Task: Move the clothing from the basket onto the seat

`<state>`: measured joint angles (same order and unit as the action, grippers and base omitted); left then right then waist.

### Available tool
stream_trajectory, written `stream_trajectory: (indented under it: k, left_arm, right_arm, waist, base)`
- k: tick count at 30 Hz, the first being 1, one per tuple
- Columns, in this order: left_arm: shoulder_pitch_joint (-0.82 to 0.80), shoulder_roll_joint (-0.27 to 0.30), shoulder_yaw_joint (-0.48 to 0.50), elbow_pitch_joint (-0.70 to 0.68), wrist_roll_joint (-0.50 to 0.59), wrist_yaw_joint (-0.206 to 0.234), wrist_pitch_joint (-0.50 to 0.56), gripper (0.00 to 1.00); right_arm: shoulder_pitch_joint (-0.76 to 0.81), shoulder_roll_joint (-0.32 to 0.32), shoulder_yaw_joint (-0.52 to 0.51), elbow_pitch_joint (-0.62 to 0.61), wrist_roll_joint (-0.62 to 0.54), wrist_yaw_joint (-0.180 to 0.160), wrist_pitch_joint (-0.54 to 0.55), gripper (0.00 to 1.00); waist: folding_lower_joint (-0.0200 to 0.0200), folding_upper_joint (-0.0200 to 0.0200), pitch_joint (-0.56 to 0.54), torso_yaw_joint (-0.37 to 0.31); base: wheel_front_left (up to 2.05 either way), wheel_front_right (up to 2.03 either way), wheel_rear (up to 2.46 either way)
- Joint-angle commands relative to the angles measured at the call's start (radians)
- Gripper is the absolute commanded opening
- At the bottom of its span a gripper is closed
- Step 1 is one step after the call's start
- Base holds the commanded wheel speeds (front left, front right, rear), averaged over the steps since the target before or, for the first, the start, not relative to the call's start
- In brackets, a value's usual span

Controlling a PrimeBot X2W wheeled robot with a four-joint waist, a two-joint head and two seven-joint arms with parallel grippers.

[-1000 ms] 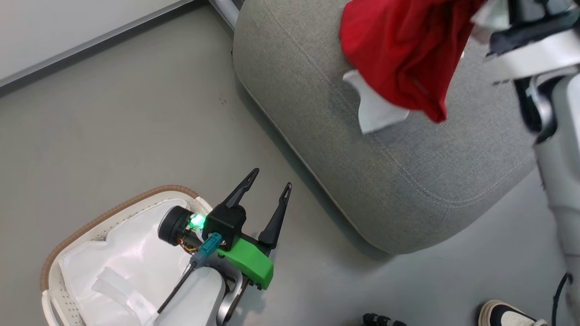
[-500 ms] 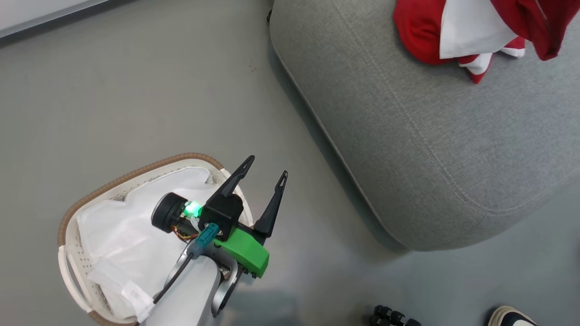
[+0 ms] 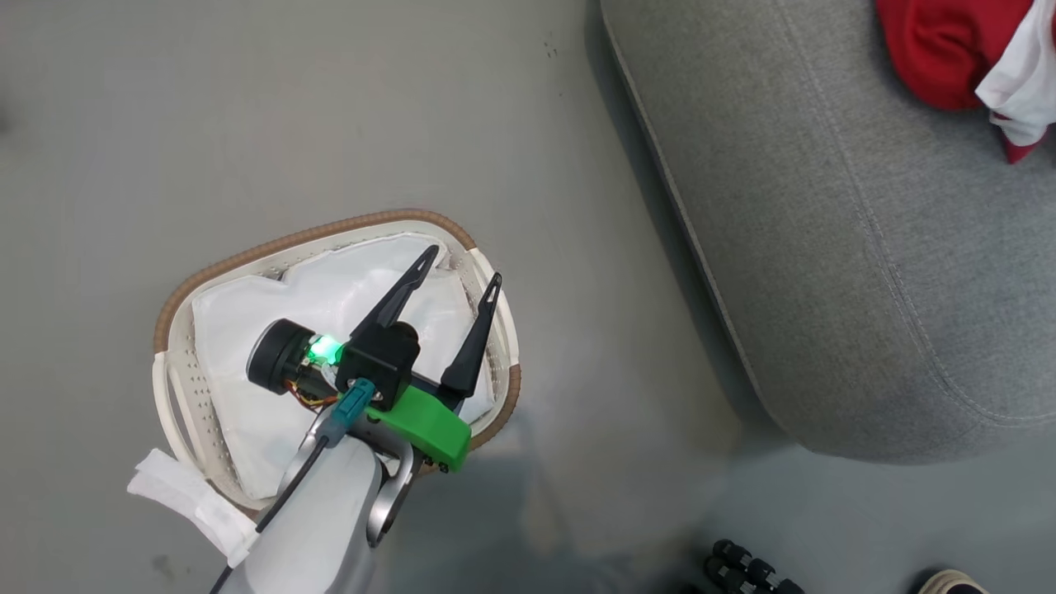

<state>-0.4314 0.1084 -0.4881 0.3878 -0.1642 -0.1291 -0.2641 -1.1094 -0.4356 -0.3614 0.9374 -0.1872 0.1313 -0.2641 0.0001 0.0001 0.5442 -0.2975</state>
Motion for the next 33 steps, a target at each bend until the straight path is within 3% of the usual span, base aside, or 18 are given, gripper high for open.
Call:
stream_trajectory:
  k: [1,2,3,4,5,13,23,33]
  left_arm:
    - [-0.019,0.005,0.005,-0.006,0.012,-0.003,0.0,1.0]
    - [-0.02,0.005,0.009,-0.008,0.014,-0.003,0.0,1.0]
    - [-0.02,0.004,0.011,-0.009,0.015,-0.003,0.0,1.0]
    - [-0.02,0.004,0.015,-0.009,0.016,-0.003,0.0,1.0]
    - [-0.02,0.003,0.017,-0.01,0.017,-0.003,0.0,1.0]
    - [0.004,-0.003,0.036,-0.003,0.017,-0.003,0.0,1.0]
    - [0.052,-0.014,0.063,-0.015,0.012,-0.003,0.0,1.0]
    - [0.126,-0.036,0.084,-0.038,0.004,-0.003,0.0,1.0]
  right_arm:
    - [0.027,0.013,-0.015,0.011,-0.012,-0.001,0.0,0.0]
    - [0.047,0.028,-0.029,0.02,-0.015,-0.001,0.0,0.04]
    - [0.061,0.038,-0.039,0.021,-0.015,-0.001,0.0,0.19]
    - [0.08,0.048,-0.05,0.02,-0.019,-0.001,0.0,0.49]
    - [0.096,0.059,-0.059,0.017,-0.018,-0.001,0.0,1.0]
    - [0.251,0.141,-0.089,-0.07,0.026,-0.001,0.0,1.0]
    - [0.495,0.224,-0.069,-0.3,0.149,-0.001,0.0,1.0]
    - [0.655,0.322,0.038,-0.444,0.225,-0.001,0.0,1.0]
  waist:
    - [-0.0001,-0.0001,0.032,0.033]
    - [-0.0001,-0.0001,0.034,0.034]
    - [-0.0001,-0.0001,0.035,0.035]
    - [-0.0001,-0.0001,0.035,0.035]
    - [-0.0001,-0.0001,0.034,0.035]
    - [-0.0001,-0.0001,-0.004,0.016]
    - [-0.0001,-0.0001,-0.106,-0.004]
    - [-0.0001,-0.0001,-0.218,0.017]
  base:
    - [0.0,0.0,0.0]
    - [0.0,0.0,0.0]
    - [0.0,0.0,0.0]
    - [0.0,0.0,0.0]
    - [0.0,0.0,0.0]
    - [0.0,0.0,0.0]
    - [0.0,0.0,0.0]
    - [0.0,0.0,0.0]
